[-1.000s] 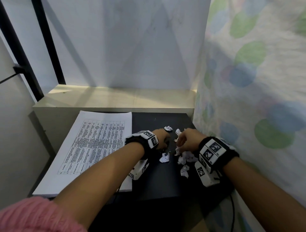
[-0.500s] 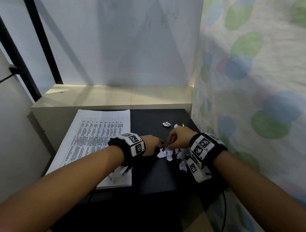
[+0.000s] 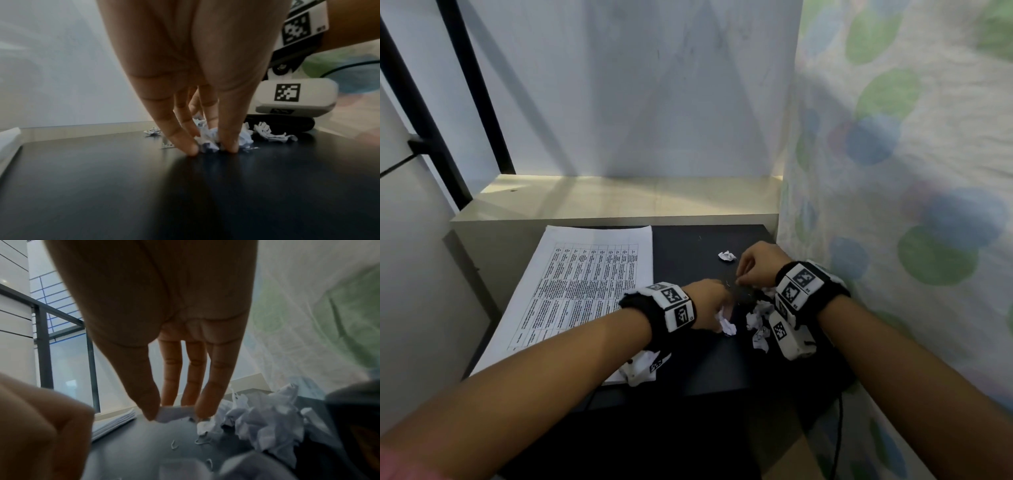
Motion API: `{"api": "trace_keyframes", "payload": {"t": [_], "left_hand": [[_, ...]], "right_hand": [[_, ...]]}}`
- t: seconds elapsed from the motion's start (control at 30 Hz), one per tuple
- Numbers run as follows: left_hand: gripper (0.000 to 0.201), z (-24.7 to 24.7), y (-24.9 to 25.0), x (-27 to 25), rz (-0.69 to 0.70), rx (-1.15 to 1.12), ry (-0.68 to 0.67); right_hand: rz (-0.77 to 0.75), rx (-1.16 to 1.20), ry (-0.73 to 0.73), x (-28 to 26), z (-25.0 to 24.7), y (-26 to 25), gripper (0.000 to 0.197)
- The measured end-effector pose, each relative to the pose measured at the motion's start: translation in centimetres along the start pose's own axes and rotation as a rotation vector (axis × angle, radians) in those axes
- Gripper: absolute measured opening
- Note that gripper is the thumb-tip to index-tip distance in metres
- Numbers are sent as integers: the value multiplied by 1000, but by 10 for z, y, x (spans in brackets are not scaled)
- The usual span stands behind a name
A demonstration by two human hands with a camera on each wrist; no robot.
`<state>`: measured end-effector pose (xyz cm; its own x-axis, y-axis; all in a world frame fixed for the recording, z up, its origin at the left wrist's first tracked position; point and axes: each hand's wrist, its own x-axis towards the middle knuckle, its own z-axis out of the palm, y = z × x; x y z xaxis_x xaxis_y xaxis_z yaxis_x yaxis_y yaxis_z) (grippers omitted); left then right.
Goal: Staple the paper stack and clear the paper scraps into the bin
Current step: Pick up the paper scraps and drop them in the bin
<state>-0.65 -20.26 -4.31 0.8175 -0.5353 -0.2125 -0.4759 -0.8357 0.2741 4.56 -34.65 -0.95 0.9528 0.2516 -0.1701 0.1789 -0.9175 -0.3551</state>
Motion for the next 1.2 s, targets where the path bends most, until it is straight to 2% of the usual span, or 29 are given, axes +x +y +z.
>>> {"api": "trace_keyframes", "payload": {"t": [0.1,0.2,0.3,0.37,0.47,0.57,0.7,0.83,0.9,1.0,1.07,1.13,1.2], "left_hand": [[24,-5,-4,-1,-41,-16,8],[20,-19,-21,-2,-114,-33,93],[19,-33,-45,-5,-238,-18,168],[23,-39,-60,-7,-333,-3,159],[26,-42,-76,-5,-434,8,117],[32,-42,-84,1,-467,16,120],[51,-38,-83,12,-399,-97,169],[44,-28,-69,18,-254,-98,182],[47,-22,-61,20,-148,-68,123],[53,-13,-58,24,2,4,50],[55,-10,-59,25,32,56,14],[55,-9,-60,25,31,101,-43],[51,-9,-62,25,1,140,-95]], "right_hand": [[26,20,31,13,9,-3,14],[23,54,25,24,19,-12,18],[21,99,-56,29,25,-21,16],[20,116,-102,32,26,-26,24],[26,100,-26,41,21,-29,30],[14,18,20,49,9,-33,24],[-16,-107,-33,69,-1,-41,33],[-40,-210,-88,100,7,-45,38],[-51,-271,-143,119,16,-48,38],[-36,-451,-183,197,50,-18,45],[-17,-518,-220,235,68,-5,57],[-3,-517,-255,205,56,-21,52],[-29,-471,-253,139,29,-50,46]]}}
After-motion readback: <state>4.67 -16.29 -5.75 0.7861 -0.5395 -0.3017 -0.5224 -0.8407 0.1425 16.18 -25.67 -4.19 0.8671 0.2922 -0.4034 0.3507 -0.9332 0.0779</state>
